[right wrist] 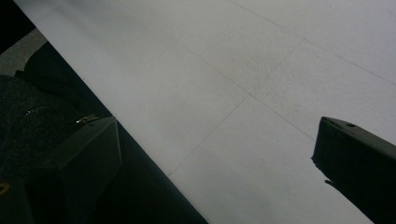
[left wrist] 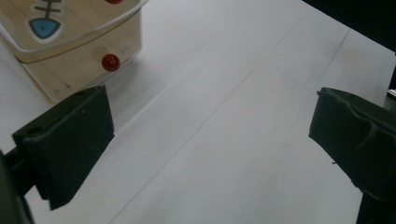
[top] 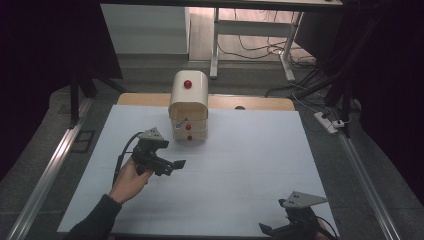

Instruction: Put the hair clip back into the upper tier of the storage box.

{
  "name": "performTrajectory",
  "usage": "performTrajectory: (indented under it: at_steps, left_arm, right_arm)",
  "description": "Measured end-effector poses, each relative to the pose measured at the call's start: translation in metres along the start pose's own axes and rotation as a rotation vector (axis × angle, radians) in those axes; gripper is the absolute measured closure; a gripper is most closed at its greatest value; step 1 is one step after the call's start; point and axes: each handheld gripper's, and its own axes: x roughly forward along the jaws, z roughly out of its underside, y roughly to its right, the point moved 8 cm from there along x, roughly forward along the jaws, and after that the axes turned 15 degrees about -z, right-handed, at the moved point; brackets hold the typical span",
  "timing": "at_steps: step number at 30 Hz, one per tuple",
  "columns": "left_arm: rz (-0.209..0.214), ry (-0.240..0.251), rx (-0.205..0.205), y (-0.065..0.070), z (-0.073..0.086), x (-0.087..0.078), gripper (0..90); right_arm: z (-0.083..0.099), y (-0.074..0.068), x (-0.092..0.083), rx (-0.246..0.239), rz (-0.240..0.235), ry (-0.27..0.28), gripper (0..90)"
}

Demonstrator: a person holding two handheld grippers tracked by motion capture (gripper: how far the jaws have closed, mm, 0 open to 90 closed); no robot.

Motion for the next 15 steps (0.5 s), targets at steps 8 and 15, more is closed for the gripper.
performTrajectory:
  at_steps: [8,15]
  left_arm:
    - [0.011,0.016,0.010,0.008,0.006,-0.007,1.2]
    - [0.048,0.020,0.019,0.012,0.015,-0.012,1.2]
  right_arm:
    - [0.000,0.000,0.000,-0.005,0.003,-0.002,0.8]
    - [0.000,-0.001,0.000,-0.009,0.001,0.001,0.8]
